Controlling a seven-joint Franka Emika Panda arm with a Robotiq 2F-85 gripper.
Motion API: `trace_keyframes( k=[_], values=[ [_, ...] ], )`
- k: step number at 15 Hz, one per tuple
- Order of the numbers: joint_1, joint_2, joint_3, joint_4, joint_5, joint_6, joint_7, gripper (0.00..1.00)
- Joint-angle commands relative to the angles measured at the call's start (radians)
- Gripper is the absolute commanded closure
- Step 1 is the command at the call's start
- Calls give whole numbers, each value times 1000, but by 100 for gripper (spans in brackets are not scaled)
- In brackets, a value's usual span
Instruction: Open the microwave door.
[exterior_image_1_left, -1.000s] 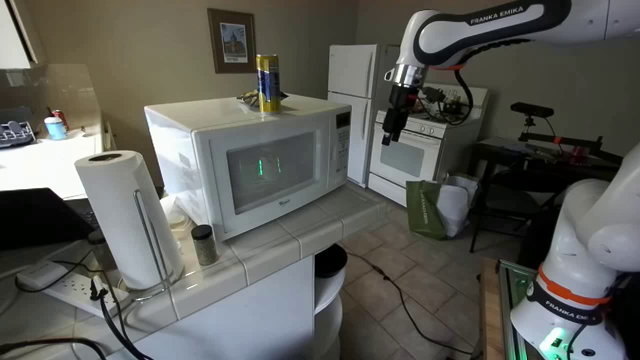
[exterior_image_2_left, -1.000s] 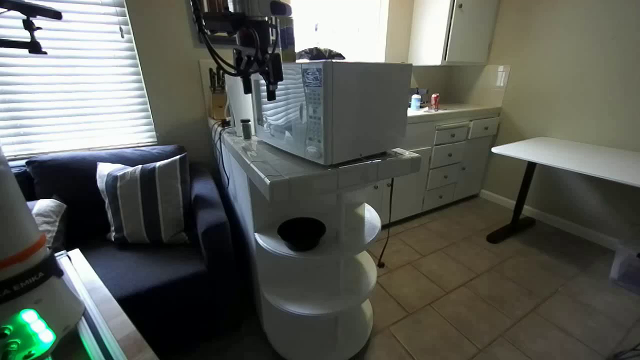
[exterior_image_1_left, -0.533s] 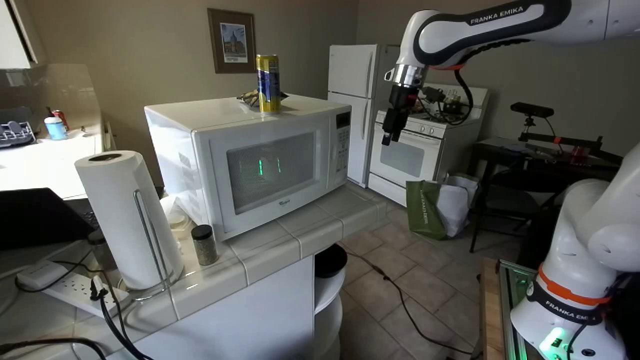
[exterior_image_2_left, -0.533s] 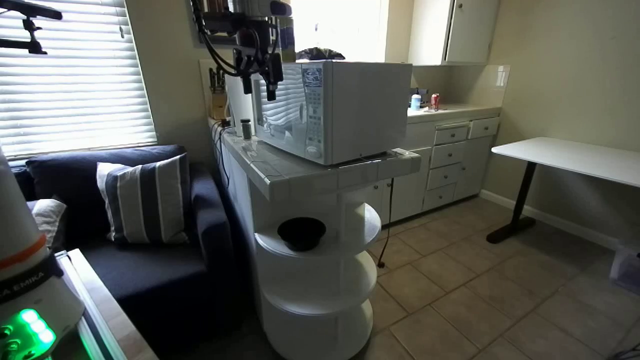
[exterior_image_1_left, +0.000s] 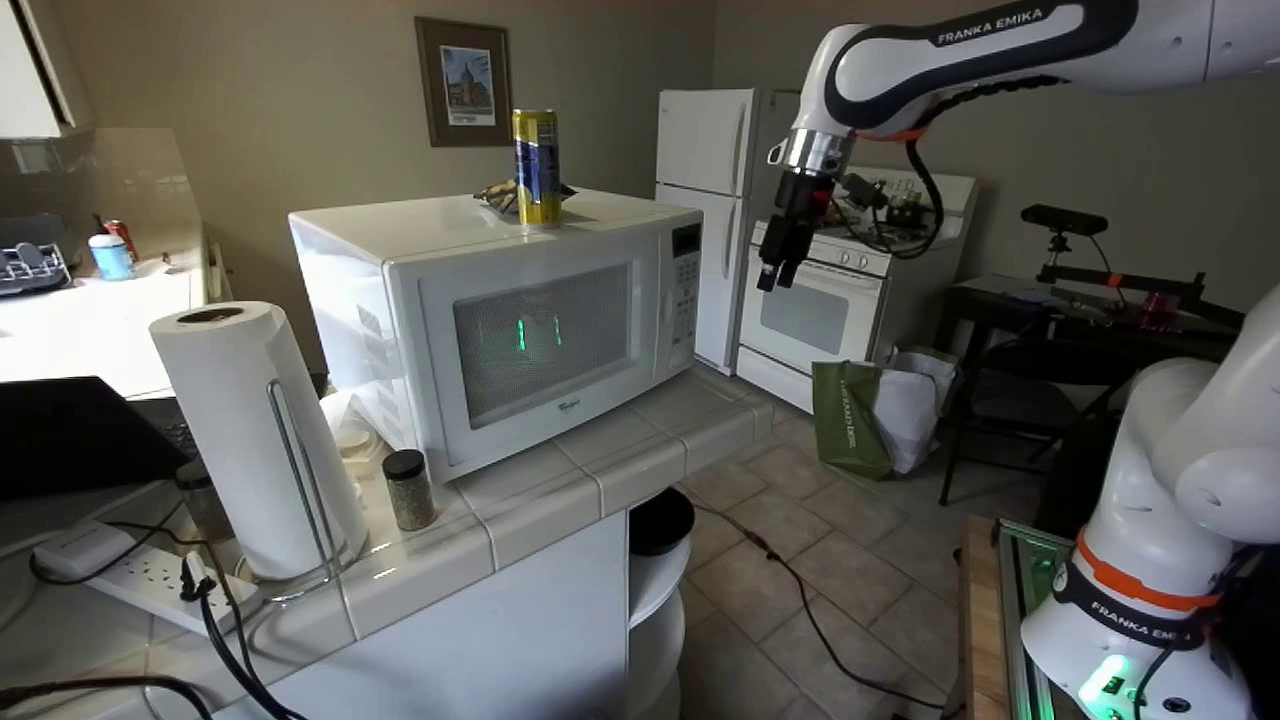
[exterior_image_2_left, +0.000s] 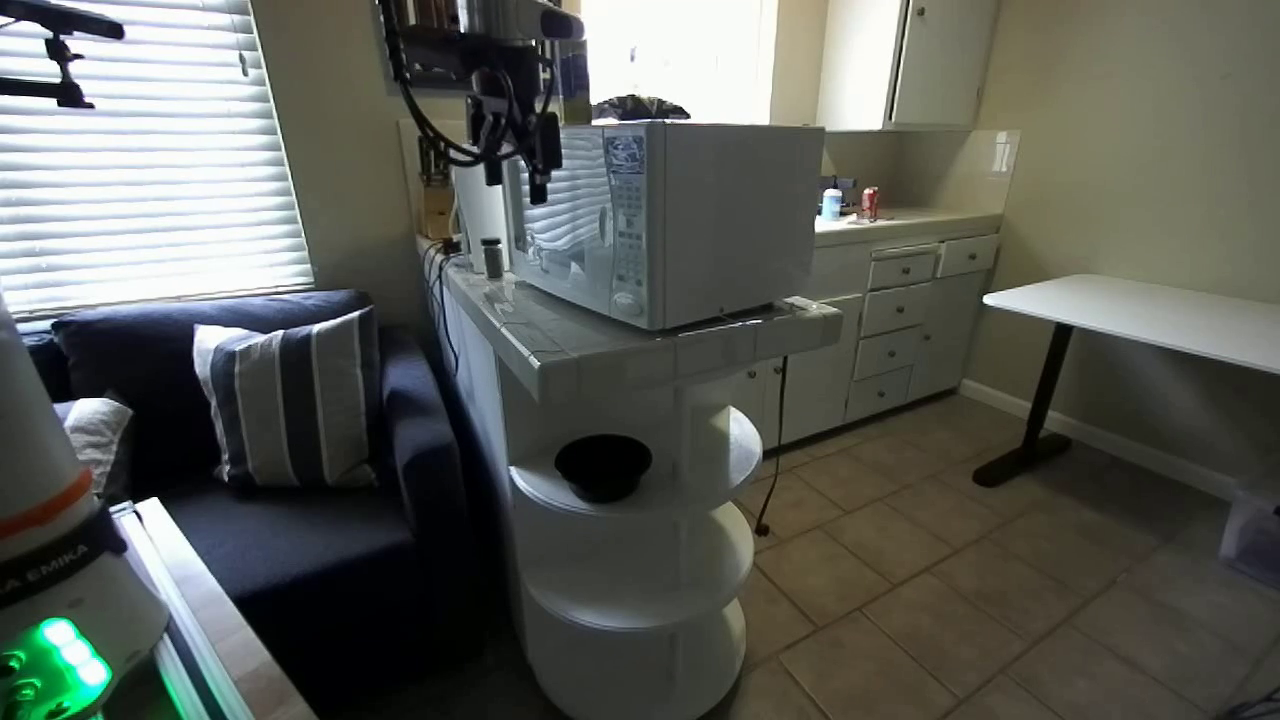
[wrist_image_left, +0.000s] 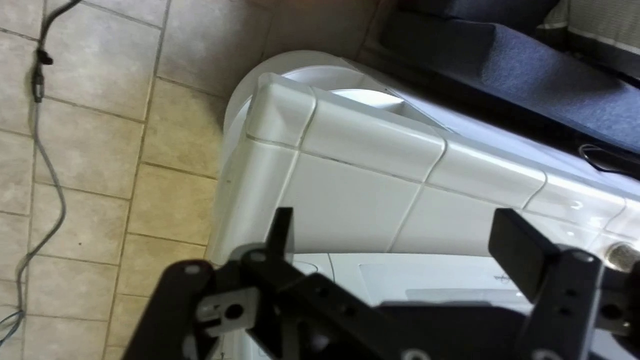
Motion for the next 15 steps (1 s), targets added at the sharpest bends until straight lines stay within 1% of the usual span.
trace_keyframes(
  k=[1, 3, 5, 6, 7, 8, 9, 11, 12, 15],
  values=[
    [-6, 30, -33, -65, 148, 67, -103, 0],
    [-14, 74, -82, -91, 274, 84, -203, 0],
    [-26, 139, -125, -103, 391, 90, -338, 0],
    [-35, 179, -148, -94, 448, 58, -412, 0],
    [-13, 216, -192, -94, 508, 54, -494, 0],
    [-17, 262, -215, -82, 578, 35, -569, 25],
    [-72, 309, -185, -68, 647, -2, -644, 27],
    [-117, 378, -165, -49, 776, -28, -742, 42],
    [-141, 404, -152, -38, 827, -50, -763, 51],
    [-179, 453, -108, -16, 954, -9, -749, 73]
  ],
)
